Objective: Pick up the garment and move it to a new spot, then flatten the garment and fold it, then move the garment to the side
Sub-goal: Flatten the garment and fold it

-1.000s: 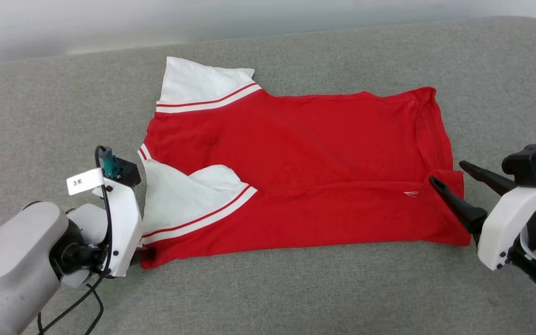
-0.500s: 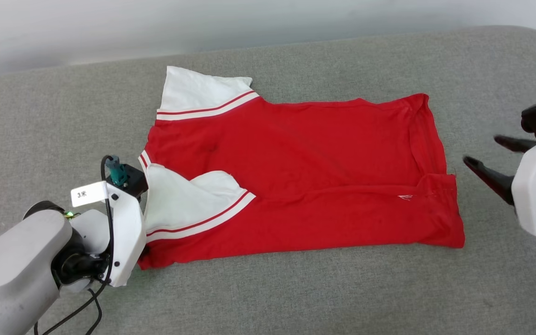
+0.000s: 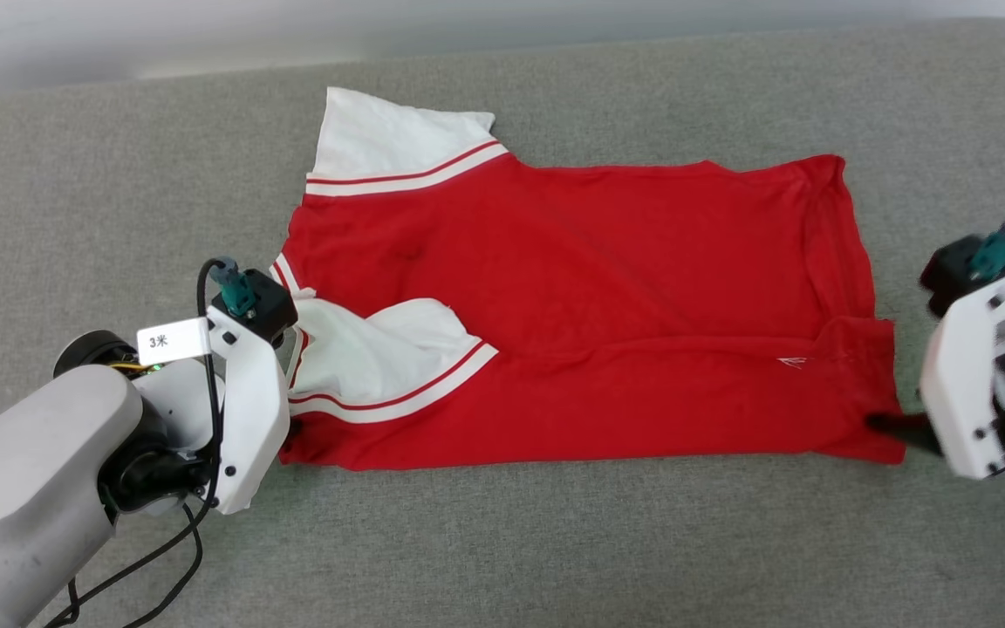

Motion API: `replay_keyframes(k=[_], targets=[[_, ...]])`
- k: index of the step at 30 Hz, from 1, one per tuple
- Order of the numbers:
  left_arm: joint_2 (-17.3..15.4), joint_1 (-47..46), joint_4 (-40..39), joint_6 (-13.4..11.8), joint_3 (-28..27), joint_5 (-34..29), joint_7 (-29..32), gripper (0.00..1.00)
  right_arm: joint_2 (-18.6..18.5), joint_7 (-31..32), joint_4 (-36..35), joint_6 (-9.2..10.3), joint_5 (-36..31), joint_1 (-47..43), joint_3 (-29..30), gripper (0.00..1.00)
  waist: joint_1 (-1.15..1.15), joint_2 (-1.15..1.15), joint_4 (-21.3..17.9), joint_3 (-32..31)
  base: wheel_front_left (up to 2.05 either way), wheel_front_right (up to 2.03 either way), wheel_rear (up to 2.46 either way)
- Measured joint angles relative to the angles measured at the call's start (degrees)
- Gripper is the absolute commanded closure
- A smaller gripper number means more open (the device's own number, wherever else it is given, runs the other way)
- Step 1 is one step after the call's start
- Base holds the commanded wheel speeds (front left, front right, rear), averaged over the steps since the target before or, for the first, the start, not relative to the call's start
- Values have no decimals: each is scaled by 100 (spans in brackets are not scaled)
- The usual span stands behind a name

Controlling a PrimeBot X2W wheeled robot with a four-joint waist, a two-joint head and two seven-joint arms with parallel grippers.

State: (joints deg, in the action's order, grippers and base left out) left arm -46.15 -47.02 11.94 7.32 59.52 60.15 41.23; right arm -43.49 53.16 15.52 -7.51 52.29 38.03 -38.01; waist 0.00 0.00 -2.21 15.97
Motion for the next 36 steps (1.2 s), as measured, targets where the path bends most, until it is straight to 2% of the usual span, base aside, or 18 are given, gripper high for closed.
replay_keyframes(k=[4, 10, 11, 12, 17, 23, 31, 36], targets=[[-1, -36, -31, 0, 21, -55, -48, 100, 372, -255, 381, 2, -92, -265, -84, 0, 0, 0, 45, 135, 0, 0, 0], [-37, -43, -26, 0, 43, -52, -125, 100, 505, -602, 667, 1, -46, -305, -123, 0, -1, 0, 74, 225, 0, 0, 0], [-43, -31, -21, 0, 43, -35, -146, 100, 502, -704, 679, 1, -44, -305, -137, 74, -1, 0, 70, 222, 0, 0, 0], [-48, -12, -8, 0, 43, -22, -168, 100, 495, -802, 690, 1, -38, -306, -156, 100, 0, 0, 62, 211, 0, 0, 0], [-143, 184, 16, 0, 21, 114, -322, 100, 448, -1201, 593, 1, 79, -288, -238, 100, 0, 0, 17, 36, 0, 0, 0], [-390, 561, -263, -3, 34, 263, -464, 100, -4, -1492, 82, 0, 221, -409, -391, 100, 0, 0, -22, -316, 0, 0, 0], [-703, 1273, -809, -185, 166, 474, -637, 100, -631, -1575, -547, -1, 446, -970, -416, 100, 0, 0, -18, -696, 0, 0, 0], [-770, 1568, -991, -289, 277, 524, -697, 100, -730, -1474, -564, -1, 523, -1316, -344, 100, 0, 0, -13, -693, 0, 0, 0]])
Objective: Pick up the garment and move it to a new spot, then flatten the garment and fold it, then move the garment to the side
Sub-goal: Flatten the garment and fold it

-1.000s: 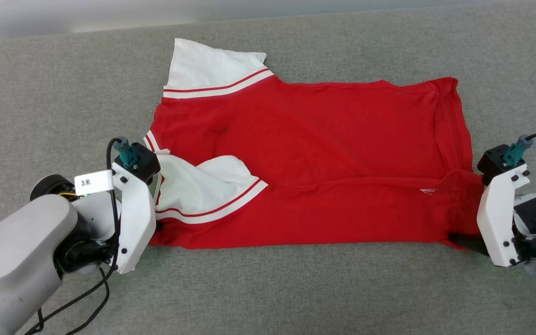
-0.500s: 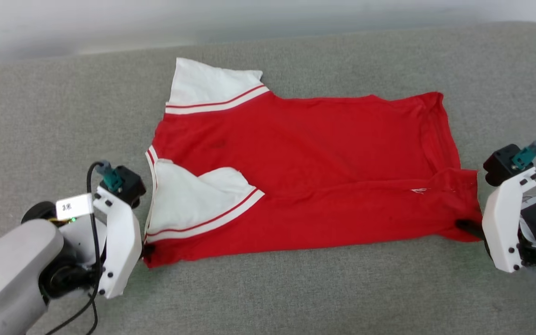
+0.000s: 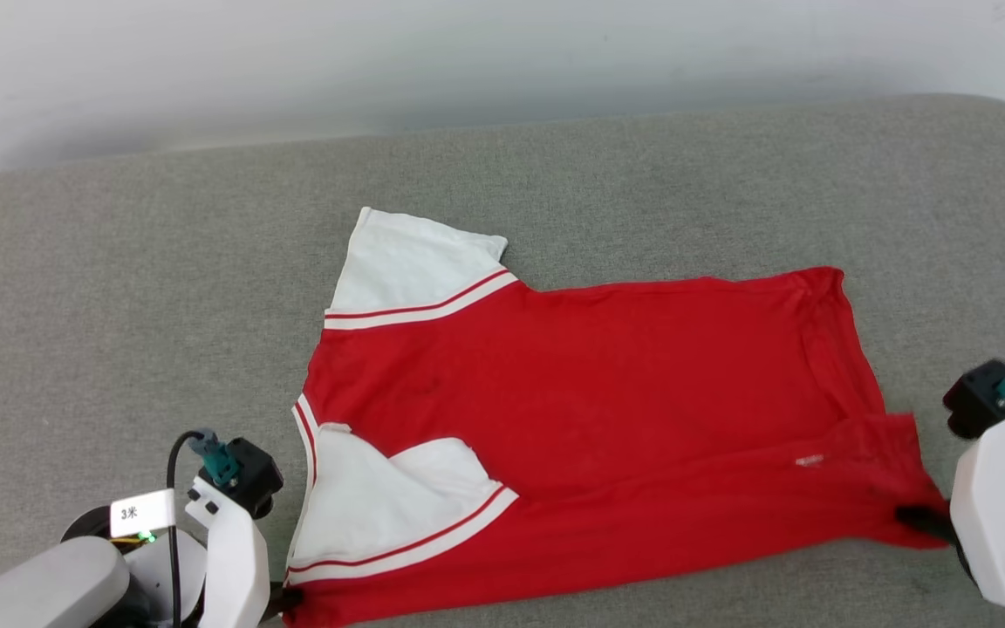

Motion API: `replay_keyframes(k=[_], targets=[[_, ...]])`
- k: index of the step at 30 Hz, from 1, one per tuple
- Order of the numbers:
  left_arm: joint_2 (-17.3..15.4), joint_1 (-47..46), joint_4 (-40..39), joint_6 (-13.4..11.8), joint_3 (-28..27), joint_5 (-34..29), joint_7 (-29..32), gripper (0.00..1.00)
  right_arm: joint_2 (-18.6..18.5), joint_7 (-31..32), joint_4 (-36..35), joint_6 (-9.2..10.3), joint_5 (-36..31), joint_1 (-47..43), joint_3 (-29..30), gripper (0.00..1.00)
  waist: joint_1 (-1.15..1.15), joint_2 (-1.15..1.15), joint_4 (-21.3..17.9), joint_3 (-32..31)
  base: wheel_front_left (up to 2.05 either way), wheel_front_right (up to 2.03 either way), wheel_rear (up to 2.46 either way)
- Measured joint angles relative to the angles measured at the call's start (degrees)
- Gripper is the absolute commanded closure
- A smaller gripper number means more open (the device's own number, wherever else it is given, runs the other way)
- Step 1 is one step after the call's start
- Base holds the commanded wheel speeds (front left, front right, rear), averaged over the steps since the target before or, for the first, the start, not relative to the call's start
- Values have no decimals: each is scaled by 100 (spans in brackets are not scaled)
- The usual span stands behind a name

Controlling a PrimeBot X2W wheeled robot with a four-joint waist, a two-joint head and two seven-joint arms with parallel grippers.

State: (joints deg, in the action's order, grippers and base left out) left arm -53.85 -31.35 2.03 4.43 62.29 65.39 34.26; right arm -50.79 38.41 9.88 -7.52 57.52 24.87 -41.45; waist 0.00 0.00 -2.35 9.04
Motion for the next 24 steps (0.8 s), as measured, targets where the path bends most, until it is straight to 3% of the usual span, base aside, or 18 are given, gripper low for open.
replay_keyframes(k=[7, 8, 9, 14, 19, 24], targets=[[143, 68, 202, -64, 90, -14, 33, 100, 365, 41, 471, 0, -177, -179, -44, 98, 0, 0, 14, 158, 0, 0, 0], [170, 62, 231, -66, 79, -24, 1, 85, 404, -20, 490, 0, -194, -179, -14, 54, 0, 0, 25, 164, 0, 0, 0], [190, 54, 246, -68, 55, -29, -58, 0, 433, -89, 482, 0, -209, -174, 12, 0, 0, 0, 32, 162, 0, 0, 0], [91, -127, 210, -82, -149, -152, -311, 0, 383, -537, 236, 0, -377, -107, 174, 0, 0, 0, 36, 51, 0, 0, 0], [-111, -476, 35, -102, -491, -207, -548, 0, 313, -1400, -91, 1, -803, 9, 541, 0, 0, 0, -16, -65, 0, 0, 0], [-136, -1027, 121, -164, -815, -419, -732, 0, 614, -2493, -227, 0, -1381, 103, 1252, 0, 0, 0, -123, -18, 0, 0, 0]])
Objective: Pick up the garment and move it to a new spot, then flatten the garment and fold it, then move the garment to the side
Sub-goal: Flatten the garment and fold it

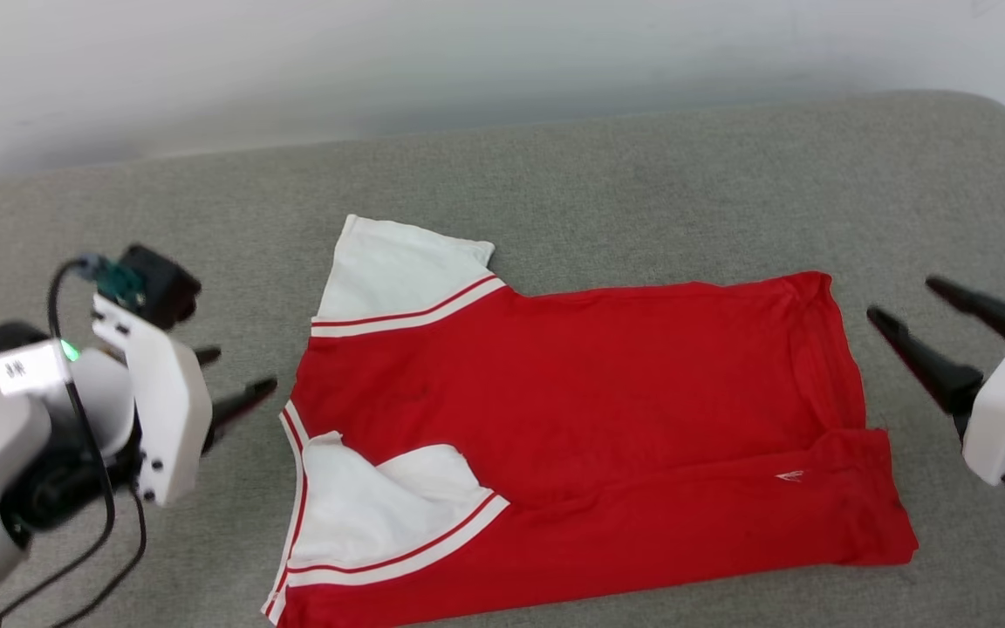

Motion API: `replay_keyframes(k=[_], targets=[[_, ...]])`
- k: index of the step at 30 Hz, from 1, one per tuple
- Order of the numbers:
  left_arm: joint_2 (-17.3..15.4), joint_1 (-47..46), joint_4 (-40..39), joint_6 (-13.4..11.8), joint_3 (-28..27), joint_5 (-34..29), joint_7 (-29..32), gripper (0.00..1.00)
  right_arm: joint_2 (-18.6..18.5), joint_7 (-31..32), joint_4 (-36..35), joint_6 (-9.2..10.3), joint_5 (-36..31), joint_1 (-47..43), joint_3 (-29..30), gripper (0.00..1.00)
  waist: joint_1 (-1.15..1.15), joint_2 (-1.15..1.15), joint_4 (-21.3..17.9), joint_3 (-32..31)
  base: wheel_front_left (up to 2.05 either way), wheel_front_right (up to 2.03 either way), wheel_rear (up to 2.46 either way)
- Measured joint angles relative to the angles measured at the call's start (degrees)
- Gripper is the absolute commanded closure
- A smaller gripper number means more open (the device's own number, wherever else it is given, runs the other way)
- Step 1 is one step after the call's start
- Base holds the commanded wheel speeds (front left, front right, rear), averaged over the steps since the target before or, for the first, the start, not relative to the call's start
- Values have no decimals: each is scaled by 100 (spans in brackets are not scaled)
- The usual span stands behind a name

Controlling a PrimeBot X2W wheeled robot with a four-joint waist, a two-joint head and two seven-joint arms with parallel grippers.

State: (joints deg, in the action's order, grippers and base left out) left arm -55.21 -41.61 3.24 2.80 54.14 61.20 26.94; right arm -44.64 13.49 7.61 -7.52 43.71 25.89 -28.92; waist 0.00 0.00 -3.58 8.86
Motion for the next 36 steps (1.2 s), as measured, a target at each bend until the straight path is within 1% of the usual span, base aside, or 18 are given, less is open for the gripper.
replay_keyframes(k=[5, 7, 10, 13, 17, 23, 27, 29, 32, 35, 36], targets=[[160, -703, 283, 0, -268, -191, -40, 0, 592, -926, -186, 1, -770, -75, 826, 0, 0, 0, -118, 203, 0, 0, 0], [266, -970, 441, 23, -332, -191, 47, 0, 868, -1279, -322, 0, -1122, -165, 1169, 0, 0, 0, -175, 319, 0, 0, 0], [445, -1435, 671, 75, -382, -227, 252, 0, 1237, -1647, -557, 1, -1563, -348, 1577, 0, 0, 0, -257, 525, 0, 0, 0], [664, -1946, 959, 110, -468, -241, 453, 0, 1572, -1848, -821, 1, -1838, -537, 1906, 0, 1, 0, -334, 766, 0, 0, 0], [887, -2530, 1401, 115, -563, -153, 848, 0, 1884, -1918, -1173, 1, -2085, -683, 2112, 0, 1, 0, -446, 1125, 0, 0, 0], [934, -3318, 1835, 94, -510, 12, 1994, 0, 2154, -1895, -1534, 0, -2307, -667, 2100, 0, 1, 0, -676, 1691, 0, 0, 0], [936, -3701, 1931, 69, -283, -107, 2725, 0, 2227, -1897, -1660, 1, -2369, -563, 2083, 0, 2, 0, -838, 2053, 0, 0, 0], [938, -3772, 1968, 64, -182, -200, 2916, 0, 2259, -1905, -1699, 1, -2398, -462, 2050, 0, 2, 0, -912, 2213, 0, 0, 0], [969, -3800, 2094, -35, -164, -180, 3008, 0, 2290, -1911, -1699, 0, -2417, -305, 1944, 0, 1, 0, -1029, 2425, 0, 0, 0], [898, -3757, 2193, -11, 104, -381, 3255, 0, 2302, -1939, -1663, 0, -2436, -169, 1901, 0, 1, 0, -1123, 2582, 0, 0, 0], [847, -3741, 2175, 57, 179, -443, 3325, 0, 2305, -1948, -1649, 0, -2442, -140, 1885, 0, 1, 0, -1147, 2615, 0, 0, 0]])
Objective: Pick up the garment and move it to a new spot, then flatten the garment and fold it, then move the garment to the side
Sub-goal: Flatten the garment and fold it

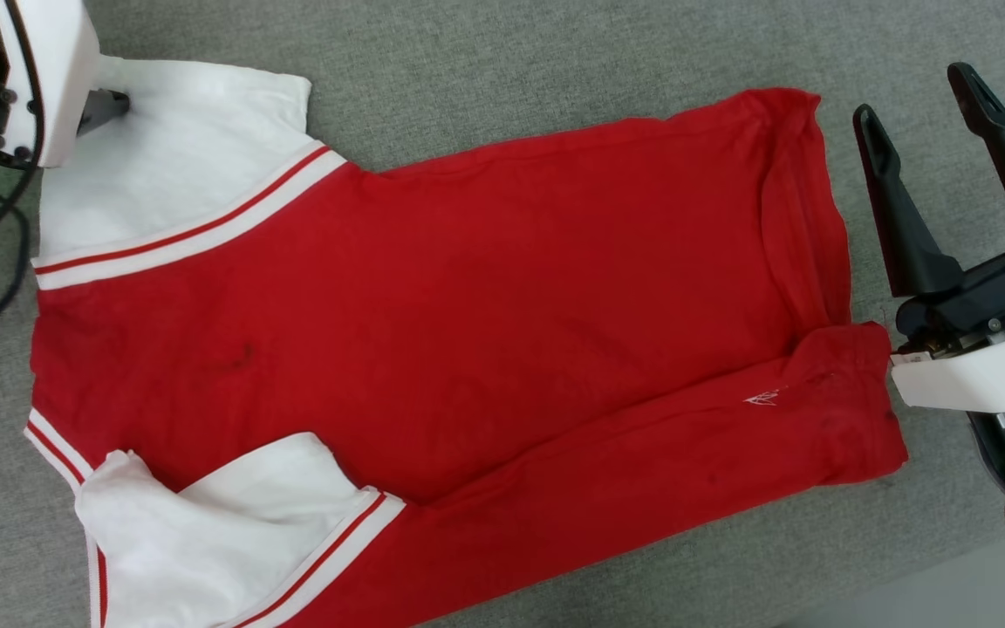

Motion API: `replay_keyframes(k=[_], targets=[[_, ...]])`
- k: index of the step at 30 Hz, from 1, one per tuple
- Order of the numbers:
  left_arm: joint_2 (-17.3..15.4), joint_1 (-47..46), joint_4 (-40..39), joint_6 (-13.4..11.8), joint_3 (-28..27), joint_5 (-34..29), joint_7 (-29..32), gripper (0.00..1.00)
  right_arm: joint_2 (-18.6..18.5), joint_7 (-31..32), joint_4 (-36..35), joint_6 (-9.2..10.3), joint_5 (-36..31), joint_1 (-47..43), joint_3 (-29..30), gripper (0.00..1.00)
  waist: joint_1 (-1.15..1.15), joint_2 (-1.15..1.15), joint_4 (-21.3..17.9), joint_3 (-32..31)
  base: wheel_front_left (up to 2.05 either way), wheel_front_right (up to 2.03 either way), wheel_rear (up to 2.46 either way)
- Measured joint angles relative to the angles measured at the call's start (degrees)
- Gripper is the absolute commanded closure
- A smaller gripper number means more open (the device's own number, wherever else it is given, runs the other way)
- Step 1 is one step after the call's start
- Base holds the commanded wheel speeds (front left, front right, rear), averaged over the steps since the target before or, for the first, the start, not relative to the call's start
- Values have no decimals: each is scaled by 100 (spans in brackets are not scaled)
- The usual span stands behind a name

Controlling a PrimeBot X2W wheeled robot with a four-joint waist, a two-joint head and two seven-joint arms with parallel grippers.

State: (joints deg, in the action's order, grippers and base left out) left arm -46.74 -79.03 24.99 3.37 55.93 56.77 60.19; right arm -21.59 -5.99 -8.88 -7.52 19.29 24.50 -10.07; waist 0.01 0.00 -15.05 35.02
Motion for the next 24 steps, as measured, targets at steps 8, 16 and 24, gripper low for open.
replay_keyframes(k=[8, 16, 24], targets=[[-40, 150, -40, 119, -49, 207, -181, 100, -74, 0, 118, 0, -11, 126, -45, 0, -1, 0, 10, 12, 0, 0, 0], [145, 219, -183, 321, 111, 44, -667, 100, -1028, 1371, 272, 0, 318, 836, -389, 0, 0, 0, 202, -363, 0, 0, 0], [321, 235, -568, 387, 241, 125, -1158, 100, -2382, 4499, 525, 0, 1794, 2015, -1651, 0, -1, 0, 617, -691, 0, 0, 0]])
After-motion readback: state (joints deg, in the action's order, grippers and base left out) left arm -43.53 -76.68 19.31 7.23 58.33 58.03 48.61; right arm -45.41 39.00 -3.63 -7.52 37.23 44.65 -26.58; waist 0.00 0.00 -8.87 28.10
